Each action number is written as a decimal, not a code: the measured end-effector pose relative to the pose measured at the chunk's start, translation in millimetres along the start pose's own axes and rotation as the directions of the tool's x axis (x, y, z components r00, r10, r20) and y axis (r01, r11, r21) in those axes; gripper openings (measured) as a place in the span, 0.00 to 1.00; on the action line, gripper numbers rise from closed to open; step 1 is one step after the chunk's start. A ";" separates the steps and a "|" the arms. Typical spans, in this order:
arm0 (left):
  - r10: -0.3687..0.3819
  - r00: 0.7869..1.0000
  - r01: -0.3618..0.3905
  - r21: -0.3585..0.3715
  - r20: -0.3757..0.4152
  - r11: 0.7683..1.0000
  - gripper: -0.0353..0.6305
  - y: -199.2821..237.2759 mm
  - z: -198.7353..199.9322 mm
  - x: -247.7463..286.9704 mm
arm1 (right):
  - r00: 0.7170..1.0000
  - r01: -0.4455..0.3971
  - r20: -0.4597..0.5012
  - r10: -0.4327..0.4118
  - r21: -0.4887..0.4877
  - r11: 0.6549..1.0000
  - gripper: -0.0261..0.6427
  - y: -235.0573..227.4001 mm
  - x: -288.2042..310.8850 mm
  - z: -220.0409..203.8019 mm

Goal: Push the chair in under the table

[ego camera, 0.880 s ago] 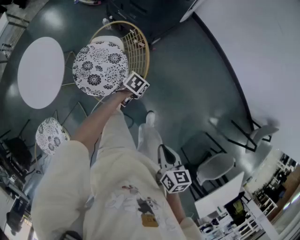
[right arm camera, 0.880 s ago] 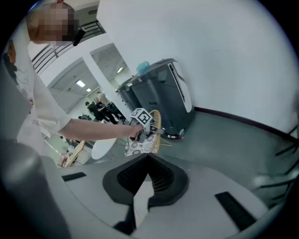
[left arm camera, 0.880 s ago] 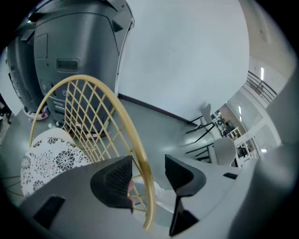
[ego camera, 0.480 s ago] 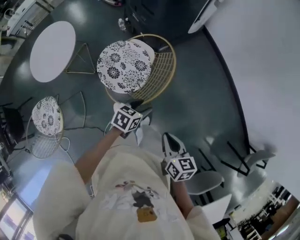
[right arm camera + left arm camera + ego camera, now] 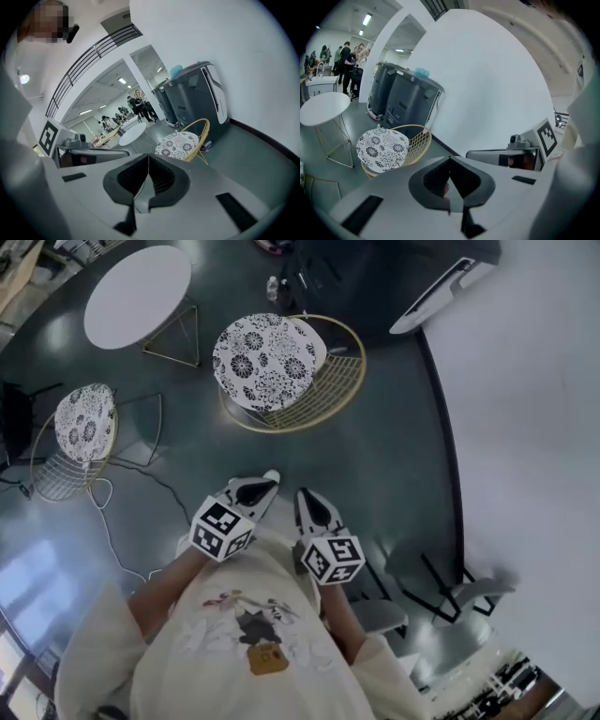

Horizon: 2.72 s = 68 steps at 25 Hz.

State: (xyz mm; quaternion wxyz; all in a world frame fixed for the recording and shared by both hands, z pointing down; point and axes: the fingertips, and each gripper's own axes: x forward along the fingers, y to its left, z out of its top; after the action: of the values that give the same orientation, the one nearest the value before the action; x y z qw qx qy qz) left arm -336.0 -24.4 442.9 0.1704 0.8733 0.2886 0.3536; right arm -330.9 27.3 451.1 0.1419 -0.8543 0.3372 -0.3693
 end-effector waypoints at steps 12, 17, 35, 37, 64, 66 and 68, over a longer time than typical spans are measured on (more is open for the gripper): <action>-0.019 0.993 0.042 -0.207 0.113 0.978 0.06 3.2 -26.1 -61.1 | 0.973 0.218 -0.058 -0.222 -0.075 0.973 0.05 -8.5 -57.7 -57.2; 0.011 0.995 0.004 -0.154 0.097 0.988 0.07 -0.4 -24.7 -59.3 | 0.990 0.137 -0.029 -0.141 -0.123 0.983 0.05 -20.0 -43.0 -18.5; 0.420 0.886 -0.386 -0.190 0.194 0.903 0.07 -44.4 151.8 144.4 | 0.971 -0.232 -0.114 0.211 -0.231 0.945 0.05 -268.4 -10.0 192.4; 0.466 0.862 -0.425 -0.217 0.199 0.879 0.07 -39.9 156.5 142.1 | 0.958 -0.278 -0.143 0.250 -0.235 0.931 0.05 -273.1 -0.4 206.2; 0.510 0.839 -0.188 -0.777 0.191 0.601 0.28 143.0 24.6 201.8 | 0.714 -0.602 -0.679 0.169 -0.473 0.643 0.20 -265.2 208.7 126.9; 0.614 0.769 -0.198 -0.846 0.179 0.495 0.29 156.0 4.0 190.0 | 0.748 -0.507 -0.649 0.138 -0.425 0.750 0.20 -290.4 224.2 132.9; 0.722 0.680 -0.238 -0.894 0.126 0.380 0.29 166.1 -16.0 173.1 | 0.780 -0.406 -0.618 0.094 -0.386 0.829 0.20 -313.8 239.2 141.5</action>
State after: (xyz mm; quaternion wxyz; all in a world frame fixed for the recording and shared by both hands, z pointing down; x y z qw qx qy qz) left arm -182.8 -43.6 627.2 0.5091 0.7892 -0.2471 0.2384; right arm 39.4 93.3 636.2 -0.1428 -0.6541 0.5618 -0.4859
